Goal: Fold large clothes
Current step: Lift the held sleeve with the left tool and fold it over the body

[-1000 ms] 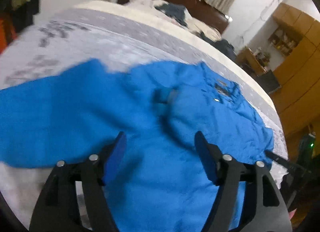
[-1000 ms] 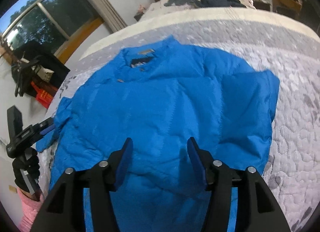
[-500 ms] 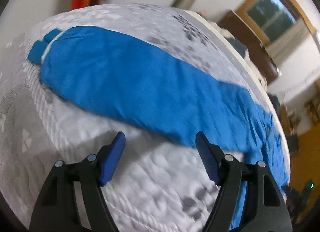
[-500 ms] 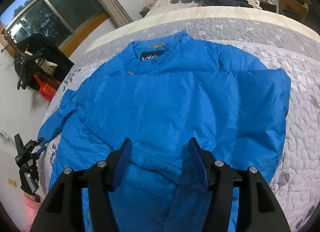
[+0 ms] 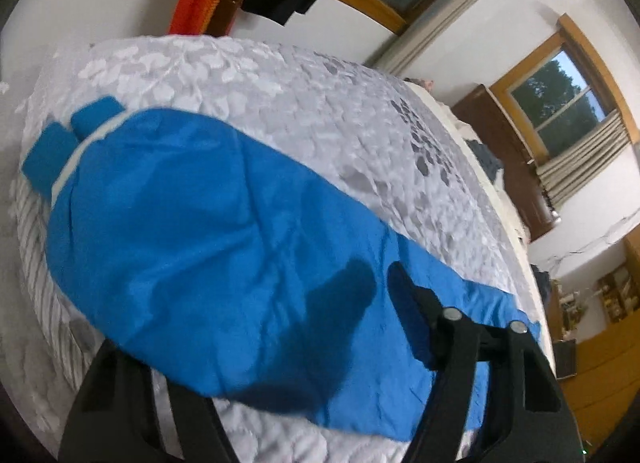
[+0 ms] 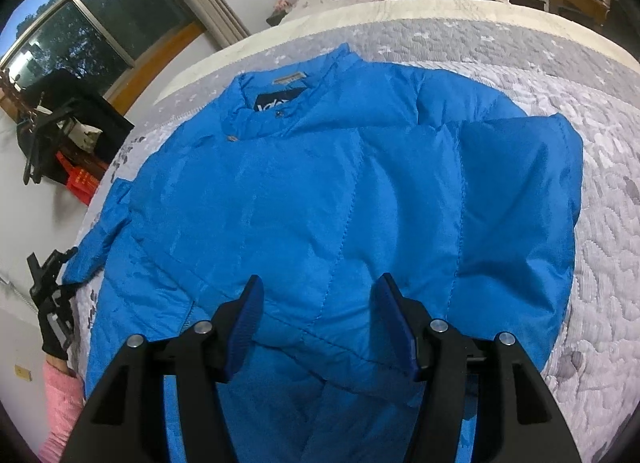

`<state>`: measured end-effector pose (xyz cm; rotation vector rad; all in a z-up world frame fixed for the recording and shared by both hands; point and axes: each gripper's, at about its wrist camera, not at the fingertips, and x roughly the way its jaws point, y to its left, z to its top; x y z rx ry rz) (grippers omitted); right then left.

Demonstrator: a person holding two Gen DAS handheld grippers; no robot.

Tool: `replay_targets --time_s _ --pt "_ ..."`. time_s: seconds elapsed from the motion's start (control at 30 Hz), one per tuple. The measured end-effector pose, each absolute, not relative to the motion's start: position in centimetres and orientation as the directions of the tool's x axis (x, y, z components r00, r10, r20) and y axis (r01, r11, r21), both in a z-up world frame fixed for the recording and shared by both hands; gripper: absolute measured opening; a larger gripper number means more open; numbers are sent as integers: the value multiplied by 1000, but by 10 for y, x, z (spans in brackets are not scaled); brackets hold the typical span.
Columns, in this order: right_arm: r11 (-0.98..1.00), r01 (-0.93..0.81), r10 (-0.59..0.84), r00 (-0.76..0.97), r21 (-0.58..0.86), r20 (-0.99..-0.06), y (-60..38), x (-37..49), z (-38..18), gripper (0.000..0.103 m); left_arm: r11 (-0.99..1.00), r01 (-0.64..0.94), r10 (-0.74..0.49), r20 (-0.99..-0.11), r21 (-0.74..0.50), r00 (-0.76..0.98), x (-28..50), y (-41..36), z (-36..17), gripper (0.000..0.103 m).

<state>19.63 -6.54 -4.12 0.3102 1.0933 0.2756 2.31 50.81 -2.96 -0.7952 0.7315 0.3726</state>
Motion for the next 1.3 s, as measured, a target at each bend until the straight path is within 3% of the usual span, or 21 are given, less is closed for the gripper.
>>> replay_targets --time_s 0.17,0.37,0.63,0.83,1.3 --pt "918 -65 379 430 390 -820 -68 197 -41 60 655 -580 63 -731 -483 680 27 516 -25 24" --pt "919 -61 377 432 390 -820 -69 195 -36 60 689 -539 98 -675 -484 732 18 503 1 8" --pt "921 -39 360 459 387 -812 -79 191 -25 60 815 -365 62 -558 -451 828 22 435 70 7" --pt "919 -32 360 476 393 -802 -87 188 -18 60 898 -190 -43 -509 -396 860 48 346 108 7" --pt "938 13 290 513 345 -808 -105 184 -8 60 923 165 -329 -494 -347 805 87 159 115 7"
